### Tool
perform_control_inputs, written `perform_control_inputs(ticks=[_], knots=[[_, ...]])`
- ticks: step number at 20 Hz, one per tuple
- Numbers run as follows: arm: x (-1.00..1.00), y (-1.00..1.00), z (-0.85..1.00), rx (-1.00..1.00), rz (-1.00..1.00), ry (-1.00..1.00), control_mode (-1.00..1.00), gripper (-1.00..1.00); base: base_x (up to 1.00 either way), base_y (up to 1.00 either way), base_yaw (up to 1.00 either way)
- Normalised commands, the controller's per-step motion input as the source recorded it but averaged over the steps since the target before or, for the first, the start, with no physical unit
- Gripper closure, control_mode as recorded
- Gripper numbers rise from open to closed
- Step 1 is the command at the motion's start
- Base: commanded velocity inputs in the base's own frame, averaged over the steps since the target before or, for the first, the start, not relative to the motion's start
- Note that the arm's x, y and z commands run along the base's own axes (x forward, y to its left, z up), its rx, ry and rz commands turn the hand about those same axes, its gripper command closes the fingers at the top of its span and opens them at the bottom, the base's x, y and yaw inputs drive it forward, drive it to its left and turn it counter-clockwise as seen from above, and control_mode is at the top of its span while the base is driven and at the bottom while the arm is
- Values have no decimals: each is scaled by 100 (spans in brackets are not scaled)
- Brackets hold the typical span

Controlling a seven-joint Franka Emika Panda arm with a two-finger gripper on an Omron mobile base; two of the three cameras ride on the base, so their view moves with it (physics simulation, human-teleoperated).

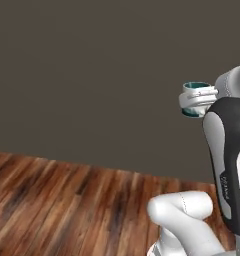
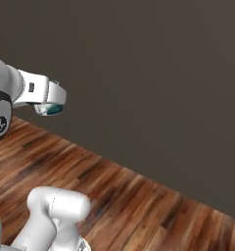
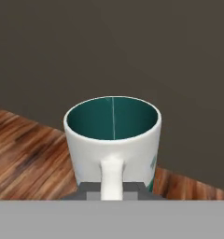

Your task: There is a tray on the dining counter. Grab the cup, mug, and pitcher and place them on the tray. The pitcher may be placed next to the tray if it cannot fit the tray.

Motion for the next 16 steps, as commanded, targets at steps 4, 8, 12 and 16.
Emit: perform_control_inputs(ticks=[4,8,12,16], knots=[[0,0,0,0,0,0,100,100,95,0,77],[0,0,0,0,0,0,100,100,81,0,82],[0,0,0,0,0,0,100,100,81,0,81],[0,0,0,0,0,0,100,100,75,0,83]])
